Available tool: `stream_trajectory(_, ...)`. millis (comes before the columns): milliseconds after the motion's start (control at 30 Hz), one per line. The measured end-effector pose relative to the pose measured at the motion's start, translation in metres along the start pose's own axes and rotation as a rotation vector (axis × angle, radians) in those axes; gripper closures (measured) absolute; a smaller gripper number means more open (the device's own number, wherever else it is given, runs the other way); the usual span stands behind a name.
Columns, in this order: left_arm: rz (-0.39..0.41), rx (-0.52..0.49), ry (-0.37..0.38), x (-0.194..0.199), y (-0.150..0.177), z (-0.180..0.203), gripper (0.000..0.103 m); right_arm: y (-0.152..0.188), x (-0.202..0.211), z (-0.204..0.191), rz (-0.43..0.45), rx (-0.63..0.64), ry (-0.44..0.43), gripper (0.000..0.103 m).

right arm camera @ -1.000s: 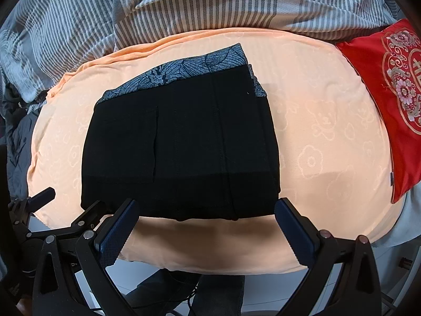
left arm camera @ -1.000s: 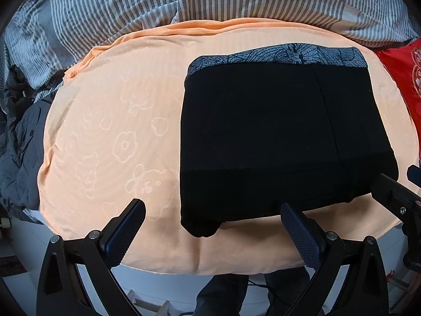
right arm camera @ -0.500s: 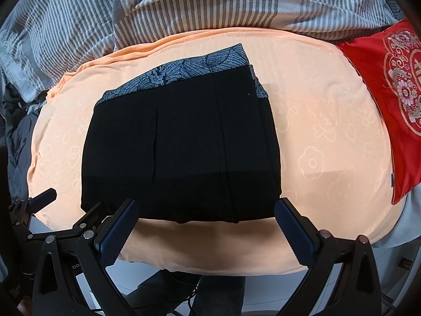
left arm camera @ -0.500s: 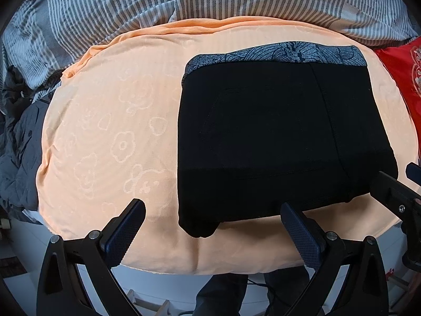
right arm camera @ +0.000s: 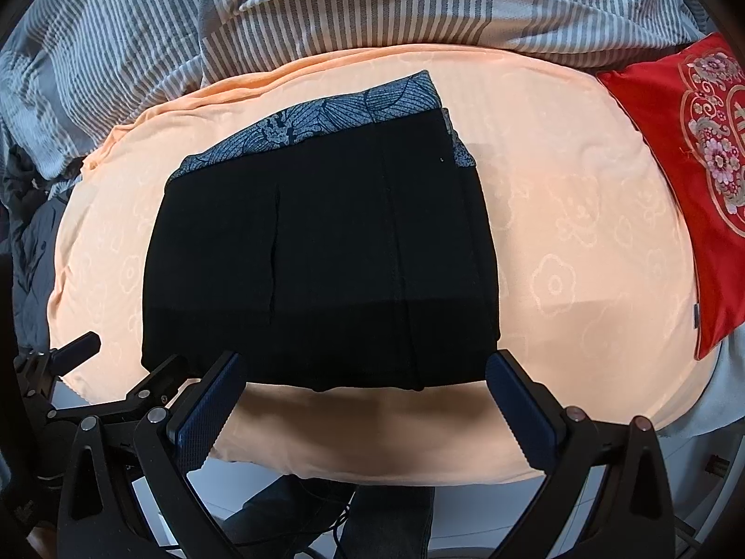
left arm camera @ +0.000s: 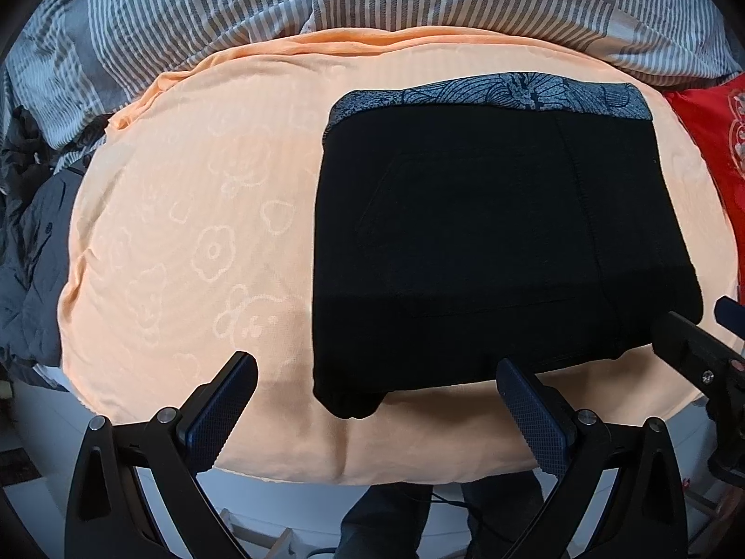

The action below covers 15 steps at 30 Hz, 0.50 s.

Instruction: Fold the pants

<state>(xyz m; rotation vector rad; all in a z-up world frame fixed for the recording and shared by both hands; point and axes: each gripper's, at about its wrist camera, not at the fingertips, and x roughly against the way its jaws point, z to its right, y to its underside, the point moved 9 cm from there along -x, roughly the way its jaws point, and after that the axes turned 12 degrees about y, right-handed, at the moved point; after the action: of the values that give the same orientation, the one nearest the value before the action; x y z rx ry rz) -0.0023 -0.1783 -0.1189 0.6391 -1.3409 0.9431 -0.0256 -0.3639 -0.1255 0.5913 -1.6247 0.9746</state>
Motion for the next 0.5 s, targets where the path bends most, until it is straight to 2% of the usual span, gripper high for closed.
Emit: stream_trajectory(500, 0.011, 0.010, 0.027, -0.0013, -0.0014, -0.0004, 0.000, 0.0016, -0.0001, -0.0005, -0.004, -0.005, 0.002, 0.000)
